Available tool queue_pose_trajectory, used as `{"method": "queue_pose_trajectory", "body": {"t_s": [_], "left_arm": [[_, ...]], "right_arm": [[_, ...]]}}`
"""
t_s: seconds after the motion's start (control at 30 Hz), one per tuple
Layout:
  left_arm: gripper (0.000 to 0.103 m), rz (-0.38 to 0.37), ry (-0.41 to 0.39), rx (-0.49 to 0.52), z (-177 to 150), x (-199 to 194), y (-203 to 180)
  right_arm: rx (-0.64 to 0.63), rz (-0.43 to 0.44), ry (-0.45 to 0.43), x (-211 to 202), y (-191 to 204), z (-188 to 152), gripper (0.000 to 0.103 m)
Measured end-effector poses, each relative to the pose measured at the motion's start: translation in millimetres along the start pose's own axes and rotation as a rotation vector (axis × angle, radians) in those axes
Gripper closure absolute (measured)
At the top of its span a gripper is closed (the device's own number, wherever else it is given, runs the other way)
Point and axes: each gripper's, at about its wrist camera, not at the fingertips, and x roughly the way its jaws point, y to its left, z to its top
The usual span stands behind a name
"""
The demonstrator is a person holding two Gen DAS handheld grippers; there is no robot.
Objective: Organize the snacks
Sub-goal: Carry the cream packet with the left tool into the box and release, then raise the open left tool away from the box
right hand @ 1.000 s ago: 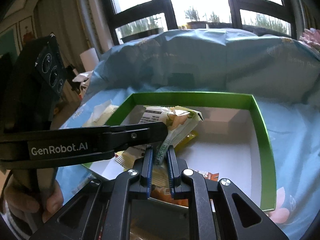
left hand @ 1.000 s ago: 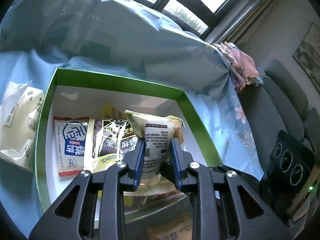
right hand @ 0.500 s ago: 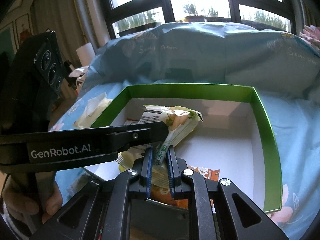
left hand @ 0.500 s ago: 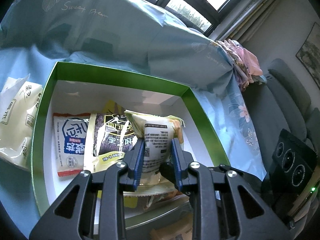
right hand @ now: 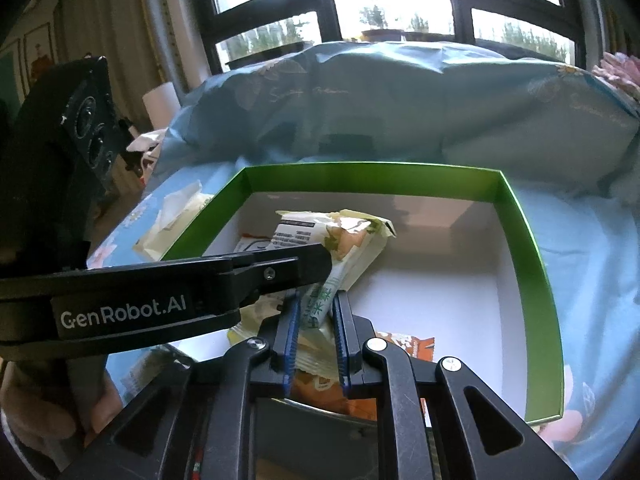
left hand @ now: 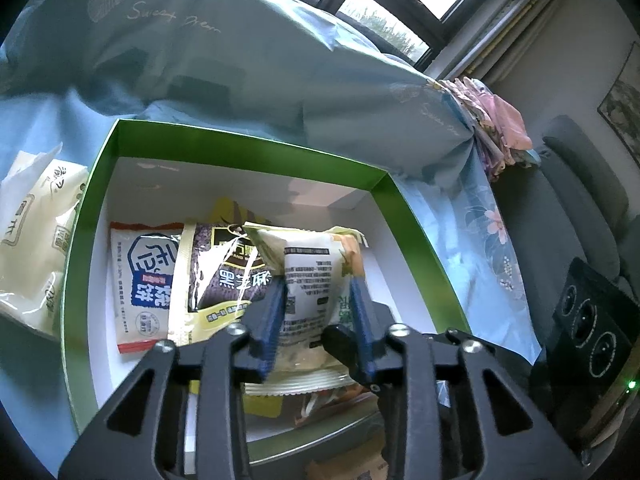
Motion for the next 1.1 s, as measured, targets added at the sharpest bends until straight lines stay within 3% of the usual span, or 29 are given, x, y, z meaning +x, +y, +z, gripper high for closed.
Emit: {"method": "queue_pose_trajectory", "body": {"t_s": [0.07, 0.2, 0.3, 0.8, 1.03, 1.1], "left_arm": [[0.056, 0.015, 0.001, 0.002, 0, 1, 0], [0.054, 0.025, -0.003, 0.006, 0, 0, 1], [0.046, 0.037, -0.011, 0.012, 0, -2, 0], [0.022, 0.098, -0.062, 0.04, 0, -14, -3], [0.018, 0.135, -0.085, 0.068, 0, -22, -11], [0.012, 0.146, -0.091, 0.078, 0, -24, -13]], "right_arm": [[-0.001, -0.003, 0.002, 0, 0, 0, 0.088], [-0.002, -0.01, 0.004, -1, 1, 0, 0.088], [-0.002, -0.02, 0.002, -2, 1, 1, 0.086], [0.047, -0.079, -0.022, -15, -10, 2, 0.057], [0.073, -0.105, -0.052, -31, -16, 3, 0.055], [0.079, -0.11, -0.057, -35, -18, 3, 0.054]]}}
